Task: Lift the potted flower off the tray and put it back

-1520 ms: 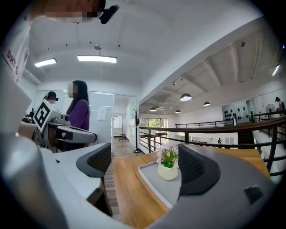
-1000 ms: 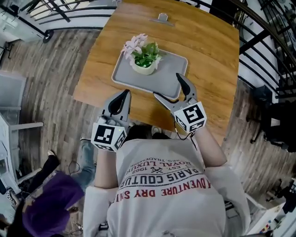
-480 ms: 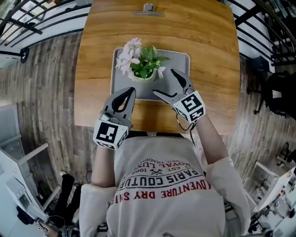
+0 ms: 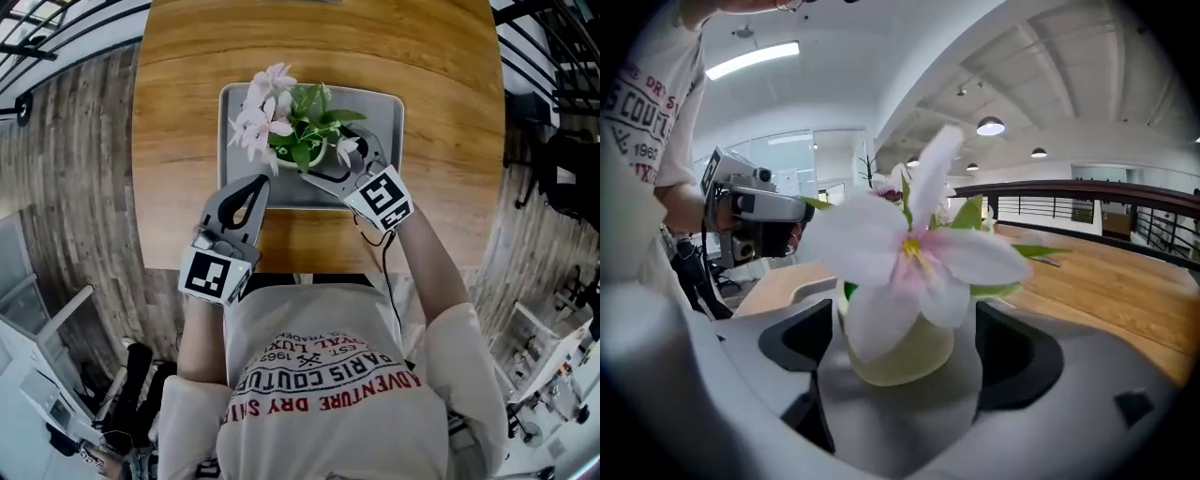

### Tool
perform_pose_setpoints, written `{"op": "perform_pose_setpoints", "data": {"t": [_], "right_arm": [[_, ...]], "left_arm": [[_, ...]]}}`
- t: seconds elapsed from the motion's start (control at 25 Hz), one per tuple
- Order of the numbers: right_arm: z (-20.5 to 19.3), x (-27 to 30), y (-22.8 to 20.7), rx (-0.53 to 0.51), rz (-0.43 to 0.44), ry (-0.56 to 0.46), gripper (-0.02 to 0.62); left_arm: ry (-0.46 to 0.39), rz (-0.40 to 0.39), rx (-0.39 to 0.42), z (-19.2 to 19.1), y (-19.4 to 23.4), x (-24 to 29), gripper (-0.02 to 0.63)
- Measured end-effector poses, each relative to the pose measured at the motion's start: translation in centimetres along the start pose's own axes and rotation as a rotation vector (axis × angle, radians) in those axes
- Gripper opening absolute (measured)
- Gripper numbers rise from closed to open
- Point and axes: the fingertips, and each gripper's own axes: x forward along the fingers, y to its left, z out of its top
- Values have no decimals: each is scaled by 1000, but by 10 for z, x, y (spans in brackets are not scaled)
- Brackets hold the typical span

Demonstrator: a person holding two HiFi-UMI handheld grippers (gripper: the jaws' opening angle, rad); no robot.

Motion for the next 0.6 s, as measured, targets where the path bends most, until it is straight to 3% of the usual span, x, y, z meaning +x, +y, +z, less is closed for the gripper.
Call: {"op": "perform_pose_setpoints", "data": {"t": [0.36, 0.6], "right_arm": [[5, 33, 13, -64, 166, -18, 493], [13, 42, 18, -36, 160, -63, 499]], "left_arm": [[-11, 36, -54, -15, 19, 1, 12], [6, 55, -61, -25, 21, 0, 12]]}}
